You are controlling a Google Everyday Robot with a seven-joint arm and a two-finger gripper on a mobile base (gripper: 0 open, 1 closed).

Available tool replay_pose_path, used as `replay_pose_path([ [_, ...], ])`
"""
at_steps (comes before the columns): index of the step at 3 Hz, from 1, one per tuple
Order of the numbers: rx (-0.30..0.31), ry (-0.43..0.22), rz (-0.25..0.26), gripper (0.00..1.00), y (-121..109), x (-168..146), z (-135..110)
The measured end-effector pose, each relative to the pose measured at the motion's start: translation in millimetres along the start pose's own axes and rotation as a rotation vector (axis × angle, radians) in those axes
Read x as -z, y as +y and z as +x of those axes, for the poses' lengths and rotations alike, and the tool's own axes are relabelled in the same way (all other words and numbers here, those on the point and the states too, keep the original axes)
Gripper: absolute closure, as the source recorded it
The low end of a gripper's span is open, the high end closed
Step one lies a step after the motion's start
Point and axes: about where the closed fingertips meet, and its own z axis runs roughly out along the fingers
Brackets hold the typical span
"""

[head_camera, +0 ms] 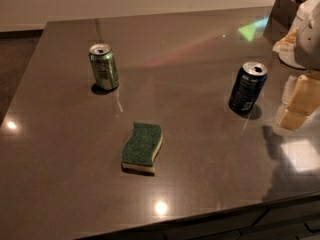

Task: Move sponge near pepsi can

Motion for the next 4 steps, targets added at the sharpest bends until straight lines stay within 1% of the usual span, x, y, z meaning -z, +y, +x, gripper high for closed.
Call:
replay_pose_path([
  [1, 0.0, 0.0, 0.0, 0.0, 0.0, 0.0, 0.0],
  [2, 0.034, -0.017, -0.01, 0.0, -1.9, 0.9, -10.2],
  [3, 0.099, -0.041, -0.036, 0.0, -6.6, -7.0, -31.9],
  [4, 0.193, -0.061, -0.065, 0.0, -12.2, -22.1, -61.9],
])
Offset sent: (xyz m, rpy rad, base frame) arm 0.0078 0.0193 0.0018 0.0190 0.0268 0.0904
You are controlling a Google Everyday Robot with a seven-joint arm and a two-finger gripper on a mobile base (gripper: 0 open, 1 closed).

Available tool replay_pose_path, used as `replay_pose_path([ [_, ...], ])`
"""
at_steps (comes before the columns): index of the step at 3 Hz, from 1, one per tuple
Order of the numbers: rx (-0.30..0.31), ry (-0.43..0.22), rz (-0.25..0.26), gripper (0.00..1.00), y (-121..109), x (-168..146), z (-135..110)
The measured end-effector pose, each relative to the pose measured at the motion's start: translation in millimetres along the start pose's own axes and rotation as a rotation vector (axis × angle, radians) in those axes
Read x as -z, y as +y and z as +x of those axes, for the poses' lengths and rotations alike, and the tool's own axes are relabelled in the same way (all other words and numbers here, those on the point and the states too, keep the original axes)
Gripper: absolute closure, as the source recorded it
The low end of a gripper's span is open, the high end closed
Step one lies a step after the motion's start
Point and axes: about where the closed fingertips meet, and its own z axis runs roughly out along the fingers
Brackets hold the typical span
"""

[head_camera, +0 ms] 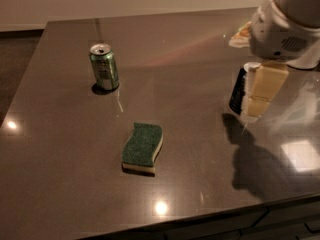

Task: Move sponge near pepsi can

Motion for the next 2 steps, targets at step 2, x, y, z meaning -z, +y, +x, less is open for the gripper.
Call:
replay_pose_path([
  [2, 0.239, -0.028, -0.108, 0.0, -8.3, -68.4, -66.5],
])
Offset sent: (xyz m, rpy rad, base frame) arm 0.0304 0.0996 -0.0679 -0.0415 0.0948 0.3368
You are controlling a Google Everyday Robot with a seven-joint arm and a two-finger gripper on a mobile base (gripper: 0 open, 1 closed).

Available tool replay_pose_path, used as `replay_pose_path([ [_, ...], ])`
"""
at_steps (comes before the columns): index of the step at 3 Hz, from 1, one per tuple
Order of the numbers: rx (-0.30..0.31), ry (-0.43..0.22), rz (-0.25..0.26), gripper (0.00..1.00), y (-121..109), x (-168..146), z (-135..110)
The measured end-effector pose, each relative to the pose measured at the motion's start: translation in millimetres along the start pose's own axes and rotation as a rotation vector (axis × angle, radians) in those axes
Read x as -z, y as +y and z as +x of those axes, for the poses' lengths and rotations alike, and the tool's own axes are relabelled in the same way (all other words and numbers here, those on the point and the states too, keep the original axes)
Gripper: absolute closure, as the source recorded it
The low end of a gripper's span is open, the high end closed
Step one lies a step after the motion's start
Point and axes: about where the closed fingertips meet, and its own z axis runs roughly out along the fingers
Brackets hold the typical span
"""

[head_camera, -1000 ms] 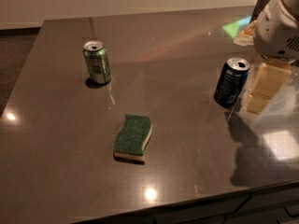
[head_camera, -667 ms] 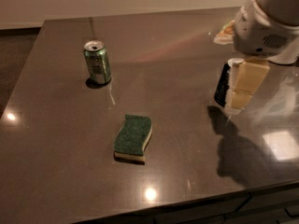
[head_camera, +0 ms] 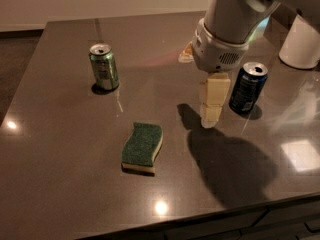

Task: Move sponge near pepsi can

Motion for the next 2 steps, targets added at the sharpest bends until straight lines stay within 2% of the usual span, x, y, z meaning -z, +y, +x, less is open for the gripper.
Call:
replay_pose_path([
  [1, 0.108, -0.03, -0.063, 0.0, 12.2, -30.8, -33.8],
  [2, 0.161, -0.046, -0.106, 0.0, 20.7, -51.9, -50.3],
])
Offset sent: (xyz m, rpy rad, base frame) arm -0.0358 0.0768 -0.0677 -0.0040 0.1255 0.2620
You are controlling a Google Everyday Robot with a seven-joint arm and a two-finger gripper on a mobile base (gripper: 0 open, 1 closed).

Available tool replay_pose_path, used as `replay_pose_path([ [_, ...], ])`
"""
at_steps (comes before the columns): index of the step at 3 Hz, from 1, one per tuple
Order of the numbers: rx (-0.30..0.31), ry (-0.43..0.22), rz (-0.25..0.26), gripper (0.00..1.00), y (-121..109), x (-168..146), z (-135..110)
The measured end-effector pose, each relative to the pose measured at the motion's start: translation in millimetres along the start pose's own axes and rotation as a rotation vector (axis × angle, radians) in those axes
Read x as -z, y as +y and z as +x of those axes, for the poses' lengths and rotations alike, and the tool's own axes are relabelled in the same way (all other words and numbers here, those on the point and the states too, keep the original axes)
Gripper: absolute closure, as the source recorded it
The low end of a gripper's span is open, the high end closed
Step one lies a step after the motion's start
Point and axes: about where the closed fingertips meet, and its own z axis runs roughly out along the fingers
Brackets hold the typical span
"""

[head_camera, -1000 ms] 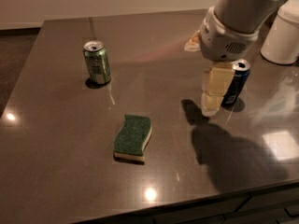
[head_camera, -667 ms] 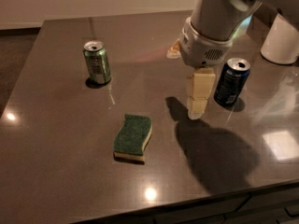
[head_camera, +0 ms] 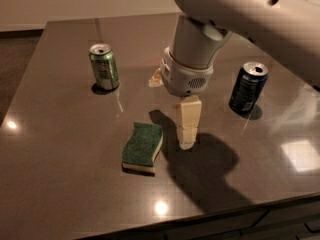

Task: Move sponge near pepsi can

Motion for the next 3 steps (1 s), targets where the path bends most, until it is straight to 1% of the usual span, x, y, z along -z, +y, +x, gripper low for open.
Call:
replay_pose_path([
  [1, 0.036, -0.008, -0.032, 0.0, 2.3, -16.8, -10.8],
  [3, 0.072, -0.028, -0.071, 0.0, 9.7, -33.5, -29.1],
])
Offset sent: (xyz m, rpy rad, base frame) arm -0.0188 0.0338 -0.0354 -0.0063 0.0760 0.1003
